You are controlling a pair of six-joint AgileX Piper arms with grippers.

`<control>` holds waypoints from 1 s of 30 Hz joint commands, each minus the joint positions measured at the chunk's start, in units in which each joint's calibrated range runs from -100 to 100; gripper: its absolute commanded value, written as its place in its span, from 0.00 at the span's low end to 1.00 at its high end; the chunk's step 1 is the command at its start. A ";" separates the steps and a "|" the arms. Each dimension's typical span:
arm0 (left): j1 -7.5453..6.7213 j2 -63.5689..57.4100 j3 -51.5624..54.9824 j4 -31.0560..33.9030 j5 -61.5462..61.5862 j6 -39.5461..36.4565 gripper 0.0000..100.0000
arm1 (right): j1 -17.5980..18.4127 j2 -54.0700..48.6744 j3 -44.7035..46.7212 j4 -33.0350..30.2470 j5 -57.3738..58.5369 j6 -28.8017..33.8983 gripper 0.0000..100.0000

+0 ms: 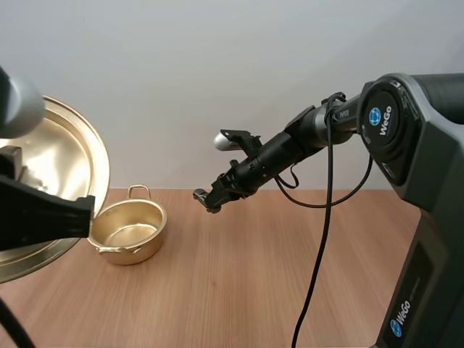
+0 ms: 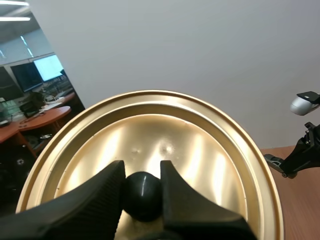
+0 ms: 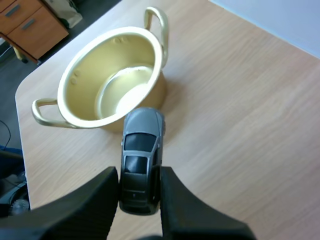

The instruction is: Open the pot, put the car inside, and close it

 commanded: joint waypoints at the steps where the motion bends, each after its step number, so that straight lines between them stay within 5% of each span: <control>1: 0.01 -0.20 -1.29 1.20 0.00 0.05 0.00 | 3.16 0.12 -0.03 0.01 -2.38 -0.80 0.00; 11: 0.01 -0.20 -7.04 1.20 0.00 0.05 0.00 | 11.68 0.12 -0.03 -0.96 -23.90 -0.80 0.00; 30: 0.01 -0.20 -8.84 0.86 0.00 0.05 0.00 | 15.02 6.56 -10.98 -7.07 -25.82 3.48 0.00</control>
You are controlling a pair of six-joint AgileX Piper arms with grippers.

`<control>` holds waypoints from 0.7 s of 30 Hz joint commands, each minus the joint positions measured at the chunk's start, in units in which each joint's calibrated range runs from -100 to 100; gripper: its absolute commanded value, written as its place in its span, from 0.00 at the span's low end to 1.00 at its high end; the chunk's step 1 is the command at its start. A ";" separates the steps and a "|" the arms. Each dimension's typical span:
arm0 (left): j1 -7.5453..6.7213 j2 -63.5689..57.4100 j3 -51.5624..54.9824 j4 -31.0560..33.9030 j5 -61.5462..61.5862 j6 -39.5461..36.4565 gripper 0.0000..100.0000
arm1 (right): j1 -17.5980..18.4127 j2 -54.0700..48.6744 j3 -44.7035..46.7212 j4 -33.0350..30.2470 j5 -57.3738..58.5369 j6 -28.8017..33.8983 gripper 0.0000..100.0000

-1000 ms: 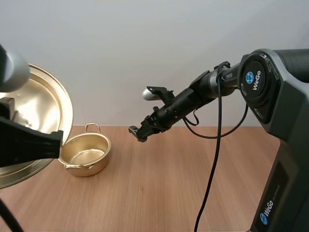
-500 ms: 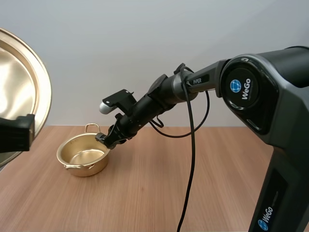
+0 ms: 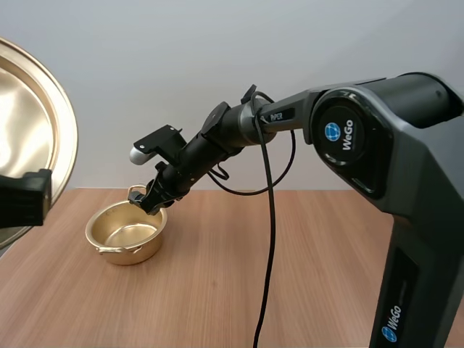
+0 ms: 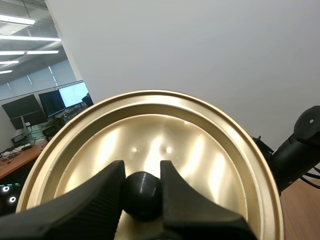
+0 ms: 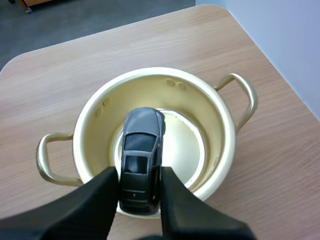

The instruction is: Open the pot, put the car inside, and close it

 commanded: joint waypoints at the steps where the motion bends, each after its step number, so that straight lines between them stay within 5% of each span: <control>1: 0.01 0.02 0.03 0.03 0.00 0.05 0.00 | -0.01 2.96 -1.85 -0.12 0.25 0.04 0.00; 21: 0.01 0.02 0.03 0.03 0.00 0.05 0.00 | 3.01 13.59 -14.34 -1.67 1.97 2.30 0.00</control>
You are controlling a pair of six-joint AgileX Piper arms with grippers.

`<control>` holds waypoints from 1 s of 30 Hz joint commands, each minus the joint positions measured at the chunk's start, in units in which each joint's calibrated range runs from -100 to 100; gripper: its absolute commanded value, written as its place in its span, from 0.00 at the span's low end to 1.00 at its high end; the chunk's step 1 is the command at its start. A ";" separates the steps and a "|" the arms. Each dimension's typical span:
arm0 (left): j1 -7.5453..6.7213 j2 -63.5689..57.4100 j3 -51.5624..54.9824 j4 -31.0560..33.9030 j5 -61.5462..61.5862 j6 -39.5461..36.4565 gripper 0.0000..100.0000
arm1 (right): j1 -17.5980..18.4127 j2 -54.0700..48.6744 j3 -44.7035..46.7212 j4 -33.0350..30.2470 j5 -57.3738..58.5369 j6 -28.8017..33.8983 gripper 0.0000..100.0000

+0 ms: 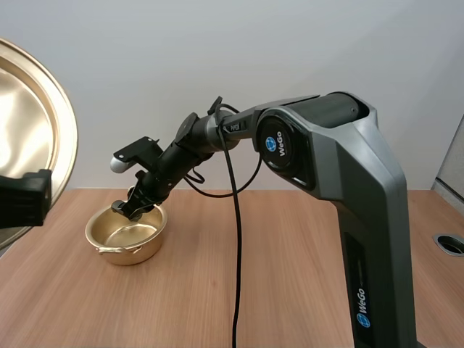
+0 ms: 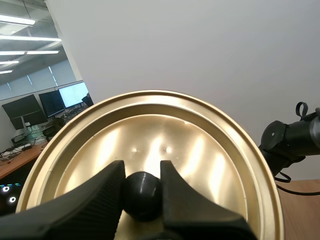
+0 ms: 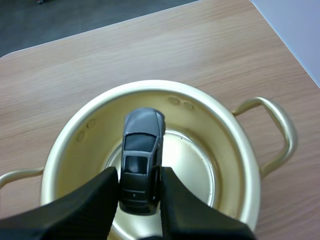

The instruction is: Open the pot, put the car inside, and close it

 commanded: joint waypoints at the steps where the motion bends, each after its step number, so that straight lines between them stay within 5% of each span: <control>1: 0.01 0.02 0.03 0.03 0.00 0.05 0.00 | 0.56 0.45 -0.02 -0.20 -0.85 -0.07 0.00; 23: 0.01 0.02 0.03 0.03 0.00 0.05 0.00 | 0.98 4.52 -1.97 -5.00 -7.16 7.01 0.00; 24: 0.01 0.02 0.03 0.03 0.00 0.05 0.00 | 0.98 4.52 -1.97 -5.00 -7.77 7.47 0.06; 27: 0.01 0.02 0.03 0.03 0.00 0.05 0.00 | 0.98 4.52 -1.97 -5.00 -8.63 7.76 0.46; 30: 0.01 0.02 0.03 0.03 0.00 0.05 0.00 | 0.98 4.52 -1.97 -5.11 -8.46 7.34 1.00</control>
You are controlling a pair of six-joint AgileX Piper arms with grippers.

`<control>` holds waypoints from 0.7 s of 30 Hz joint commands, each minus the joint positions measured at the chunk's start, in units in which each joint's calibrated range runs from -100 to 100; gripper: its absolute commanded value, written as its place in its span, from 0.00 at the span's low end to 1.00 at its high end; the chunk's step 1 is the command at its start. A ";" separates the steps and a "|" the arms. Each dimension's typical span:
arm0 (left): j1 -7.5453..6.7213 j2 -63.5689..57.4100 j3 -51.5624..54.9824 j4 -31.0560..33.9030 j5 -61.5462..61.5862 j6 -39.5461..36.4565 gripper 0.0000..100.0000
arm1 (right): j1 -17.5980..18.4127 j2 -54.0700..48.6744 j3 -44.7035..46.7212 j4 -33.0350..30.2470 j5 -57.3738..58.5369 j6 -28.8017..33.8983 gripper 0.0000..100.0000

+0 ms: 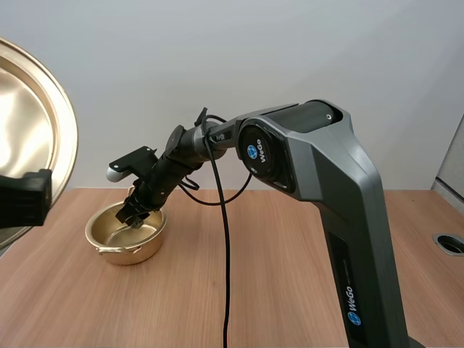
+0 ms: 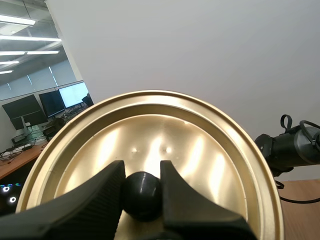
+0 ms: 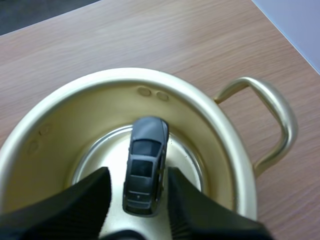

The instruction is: Open the pot, put the car inside, and close it

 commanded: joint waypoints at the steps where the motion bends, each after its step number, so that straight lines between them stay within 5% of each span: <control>1: 0.01 0.02 0.03 0.03 0.00 0.05 0.00 | -0.05 0.02 0.03 -0.06 0.33 -1.03 1.00; 12: 0.01 0.02 0.03 0.03 0.00 0.05 0.00 | -0.05 -2.38 0.03 -0.91 -0.60 -0.09 1.00; 21: 0.01 2.46 9.23 7.33 0.00 -0.74 0.00 | -2.79 -12.25 0.03 -17.96 -3.32 13.33 1.00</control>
